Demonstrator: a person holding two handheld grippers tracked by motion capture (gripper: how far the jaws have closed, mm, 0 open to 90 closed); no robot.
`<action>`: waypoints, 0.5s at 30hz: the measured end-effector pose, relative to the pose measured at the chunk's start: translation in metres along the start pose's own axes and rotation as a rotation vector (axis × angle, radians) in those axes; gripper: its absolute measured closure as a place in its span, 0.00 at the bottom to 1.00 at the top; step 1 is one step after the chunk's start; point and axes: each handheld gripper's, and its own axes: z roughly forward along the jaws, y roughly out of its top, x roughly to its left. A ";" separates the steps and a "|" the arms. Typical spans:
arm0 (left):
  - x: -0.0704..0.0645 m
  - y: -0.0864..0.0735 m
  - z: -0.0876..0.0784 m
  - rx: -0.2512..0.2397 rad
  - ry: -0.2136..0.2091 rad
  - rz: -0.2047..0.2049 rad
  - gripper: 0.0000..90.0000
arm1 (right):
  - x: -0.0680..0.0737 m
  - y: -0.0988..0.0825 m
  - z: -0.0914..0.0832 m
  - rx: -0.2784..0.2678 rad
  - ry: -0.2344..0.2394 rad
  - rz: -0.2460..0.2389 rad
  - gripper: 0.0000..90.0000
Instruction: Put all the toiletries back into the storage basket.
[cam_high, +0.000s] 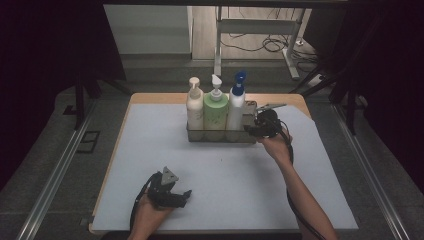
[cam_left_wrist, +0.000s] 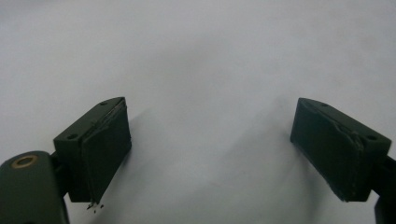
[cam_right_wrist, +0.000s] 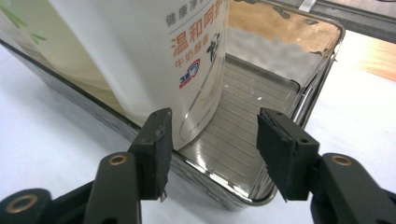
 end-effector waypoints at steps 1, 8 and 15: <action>0.000 0.000 0.000 0.000 0.000 0.000 0.13 | 0.000 0.000 -0.001 0.000 -0.001 -0.001 0.48; 0.000 0.000 0.000 0.000 0.000 0.000 0.13 | 0.000 -0.003 -0.008 -0.012 0.008 -0.007 0.43; 0.000 0.000 0.000 -0.002 -0.001 -0.002 0.13 | 0.002 -0.007 -0.014 -0.016 0.016 -0.022 0.36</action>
